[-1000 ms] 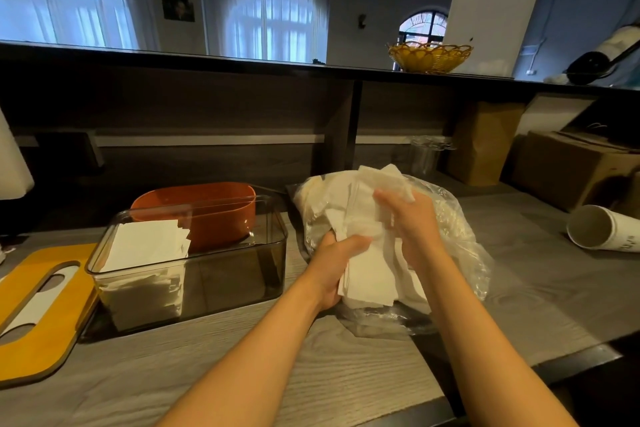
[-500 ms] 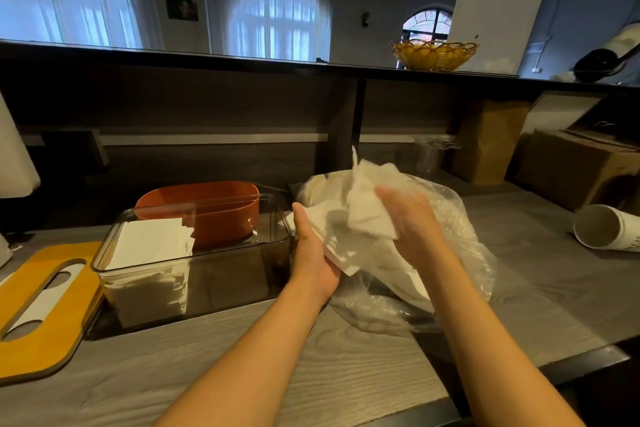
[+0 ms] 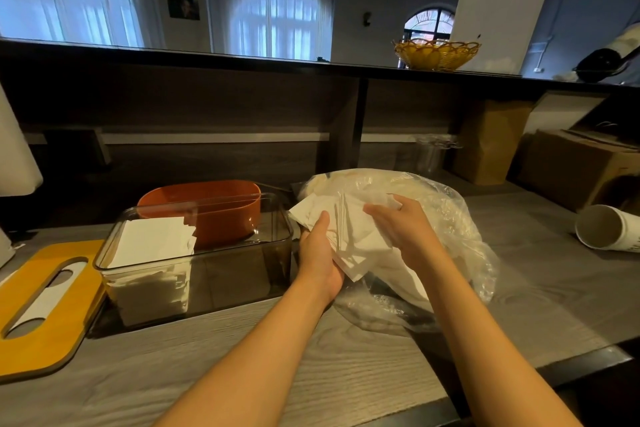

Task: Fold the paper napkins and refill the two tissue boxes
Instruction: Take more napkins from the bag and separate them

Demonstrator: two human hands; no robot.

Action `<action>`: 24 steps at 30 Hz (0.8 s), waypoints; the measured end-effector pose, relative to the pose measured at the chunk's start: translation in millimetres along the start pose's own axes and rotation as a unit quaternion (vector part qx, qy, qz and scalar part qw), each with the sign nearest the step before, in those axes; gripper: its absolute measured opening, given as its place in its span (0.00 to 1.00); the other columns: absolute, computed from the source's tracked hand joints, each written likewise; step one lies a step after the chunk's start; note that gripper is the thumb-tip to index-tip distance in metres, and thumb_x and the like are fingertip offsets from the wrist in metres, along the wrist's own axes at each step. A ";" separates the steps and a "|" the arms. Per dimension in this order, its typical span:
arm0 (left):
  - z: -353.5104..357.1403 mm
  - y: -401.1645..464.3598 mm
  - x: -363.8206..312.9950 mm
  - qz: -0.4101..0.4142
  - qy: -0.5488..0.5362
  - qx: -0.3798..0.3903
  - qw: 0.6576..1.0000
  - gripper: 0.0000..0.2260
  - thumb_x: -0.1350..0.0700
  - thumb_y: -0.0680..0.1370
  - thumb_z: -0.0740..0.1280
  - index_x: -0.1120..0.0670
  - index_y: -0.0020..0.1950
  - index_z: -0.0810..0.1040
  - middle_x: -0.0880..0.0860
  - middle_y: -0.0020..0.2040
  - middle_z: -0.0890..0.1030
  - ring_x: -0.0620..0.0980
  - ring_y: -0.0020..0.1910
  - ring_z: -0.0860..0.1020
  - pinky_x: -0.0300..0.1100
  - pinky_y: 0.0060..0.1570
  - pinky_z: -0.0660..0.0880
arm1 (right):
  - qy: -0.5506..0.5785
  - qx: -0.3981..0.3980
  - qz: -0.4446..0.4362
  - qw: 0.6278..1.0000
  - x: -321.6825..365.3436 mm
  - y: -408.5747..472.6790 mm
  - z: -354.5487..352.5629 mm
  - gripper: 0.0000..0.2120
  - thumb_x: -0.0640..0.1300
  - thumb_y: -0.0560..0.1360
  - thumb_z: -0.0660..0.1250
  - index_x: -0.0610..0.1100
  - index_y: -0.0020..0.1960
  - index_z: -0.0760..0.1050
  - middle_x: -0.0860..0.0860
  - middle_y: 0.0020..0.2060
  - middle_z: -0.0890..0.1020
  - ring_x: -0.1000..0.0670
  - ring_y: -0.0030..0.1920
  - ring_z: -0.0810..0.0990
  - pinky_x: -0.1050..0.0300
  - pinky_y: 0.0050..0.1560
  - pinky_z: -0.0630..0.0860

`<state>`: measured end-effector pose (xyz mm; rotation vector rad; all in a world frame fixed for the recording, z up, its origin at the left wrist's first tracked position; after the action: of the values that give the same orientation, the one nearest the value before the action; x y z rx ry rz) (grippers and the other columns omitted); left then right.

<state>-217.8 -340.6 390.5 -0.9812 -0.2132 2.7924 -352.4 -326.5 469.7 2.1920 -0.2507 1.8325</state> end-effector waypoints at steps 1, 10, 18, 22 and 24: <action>-0.3 0.0 -0.5 0.003 0.004 -0.002 1.000 0.16 0.52 0.84 0.62 0.51 0.72 0.72 0.58 0.61 0.83 0.59 0.58 0.82 0.58 0.56 0.79 | -0.004 -0.002 -0.002 1.000 -0.3 0.2 -0.1 0.10 0.44 0.76 0.72 0.43 0.56 0.80 0.47 0.49 0.83 0.49 0.46 0.81 0.59 0.38 0.73; -3.6 0.5 -4.7 0.036 0.011 -0.030 0.999 0.16 0.53 0.84 0.63 0.50 0.72 0.72 0.57 0.62 0.82 0.59 0.59 0.82 0.62 0.62 0.76 | 0.010 -0.029 -0.014 0.999 0.2 -0.7 -6.9 0.04 0.44 0.74 0.75 0.45 0.47 0.82 0.49 0.41 0.85 0.49 0.42 0.84 0.57 0.38 0.78; -4.0 -5.1 -7.5 0.039 0.018 -0.033 0.999 0.15 0.52 0.84 0.62 0.50 0.71 0.72 0.57 0.61 0.82 0.60 0.58 0.82 0.62 0.61 0.77 | 0.016 -0.003 0.007 1.000 2.4 -4.2 -6.1 0.08 0.50 0.76 0.72 0.47 0.52 0.81 0.50 0.44 0.84 0.50 0.43 0.82 0.59 0.36 0.75; -11.5 -9.9 -19.0 0.080 0.054 -0.072 0.993 0.06 0.51 0.84 0.63 0.47 0.60 0.73 0.51 0.52 0.83 0.54 0.51 0.82 0.57 0.57 0.80 | -0.055 0.065 0.083 0.993 -13.0 -8.7 7.7 0.14 0.58 0.75 0.71 0.50 0.53 0.76 0.50 0.47 0.78 0.51 0.42 0.74 0.58 0.39 0.72; -10.7 -10.9 -25.3 0.109 0.088 -0.072 0.987 0.02 0.49 0.84 0.63 0.45 0.54 0.72 0.48 0.50 0.81 0.53 0.53 0.81 0.55 0.59 0.79 | -0.060 0.076 0.099 0.990 -15.5 -9.4 12.0 0.25 0.62 0.74 0.70 0.50 0.64 0.73 0.49 0.59 0.75 0.51 0.48 0.73 0.59 0.40 0.77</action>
<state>-190.4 -334.5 399.6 -1.3556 -0.3018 2.8936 -341.1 -322.0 451.6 2.4647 -0.3768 1.8778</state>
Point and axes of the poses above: each hand's wrist, its own y-axis towards the middle knuckle, its own z-axis out of the palm, x = y × z, the point moved 9 cm from there along y, towards the middle knuckle
